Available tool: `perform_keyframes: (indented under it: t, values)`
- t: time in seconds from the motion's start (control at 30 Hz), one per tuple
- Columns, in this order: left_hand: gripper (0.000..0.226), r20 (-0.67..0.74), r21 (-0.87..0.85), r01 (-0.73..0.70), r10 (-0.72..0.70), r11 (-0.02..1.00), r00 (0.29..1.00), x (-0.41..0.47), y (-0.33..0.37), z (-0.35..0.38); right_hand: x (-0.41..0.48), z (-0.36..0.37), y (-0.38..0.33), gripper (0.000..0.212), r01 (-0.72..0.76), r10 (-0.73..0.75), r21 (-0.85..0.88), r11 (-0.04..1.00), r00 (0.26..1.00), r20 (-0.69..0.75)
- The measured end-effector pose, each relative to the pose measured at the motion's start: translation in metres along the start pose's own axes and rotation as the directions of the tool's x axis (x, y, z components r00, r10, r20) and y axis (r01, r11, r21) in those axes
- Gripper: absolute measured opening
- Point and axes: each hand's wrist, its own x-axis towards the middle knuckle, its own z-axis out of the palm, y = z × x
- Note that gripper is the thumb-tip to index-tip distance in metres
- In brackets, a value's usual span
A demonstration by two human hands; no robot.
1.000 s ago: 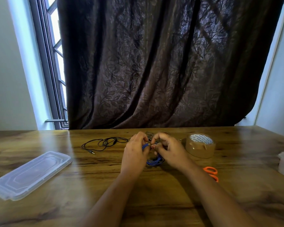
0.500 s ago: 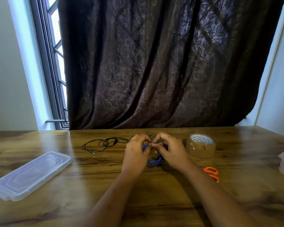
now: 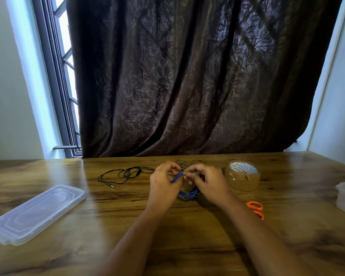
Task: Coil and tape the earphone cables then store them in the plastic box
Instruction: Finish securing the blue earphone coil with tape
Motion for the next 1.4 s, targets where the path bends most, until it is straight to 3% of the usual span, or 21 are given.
perform_keyframes:
  t: [0.4, 0.63, 0.87, 1.07, 1.17, 1.4]
  values:
    - [0.026, 0.088, -0.244, 0.149, -0.131, 0.958, 0.988, -0.003, 0.006, 0.009, -0.001, -0.005, 0.002, 0.008, 0.032, -0.029, 0.01, 0.999, 0.977, -0.209]
    - [0.031, 0.294, -0.38, 0.317, -0.211, 0.869, 0.932, -0.021, 0.034, 0.023, -0.019, -0.022, 0.002, 0.01, -0.112, 0.181, 0.246, 0.963, 0.943, -0.279]
    - [0.033, 0.477, -0.505, 0.404, -0.144, 0.763, 0.867, -0.063, 0.084, 0.047, -0.067, -0.071, 0.013, 0.012, -0.171, 0.28, 0.28, 0.945, 0.864, -0.418]
    - [0.041, 0.734, -0.378, 0.423, -0.012, 0.824, 0.679, -0.108, 0.098, 0.073, -0.123, -0.126, 0.044, 0.014, -0.363, 0.473, 0.327, 0.872, 0.796, -0.378]
    - [0.043, 0.797, -0.301, 0.376, 0.015, 0.877, 0.604, -0.116, 0.101, 0.078, -0.145, -0.151, 0.056, 0.012, -0.456, 0.505, 0.216, 0.863, 0.761, -0.409]
    - [0.041, 0.777, -0.261, 0.33, -0.005, 0.907, 0.629, -0.114, 0.1, 0.076, -0.153, -0.166, 0.078, 0.02, -0.622, 0.566, 0.027, 0.783, 0.692, -0.448]
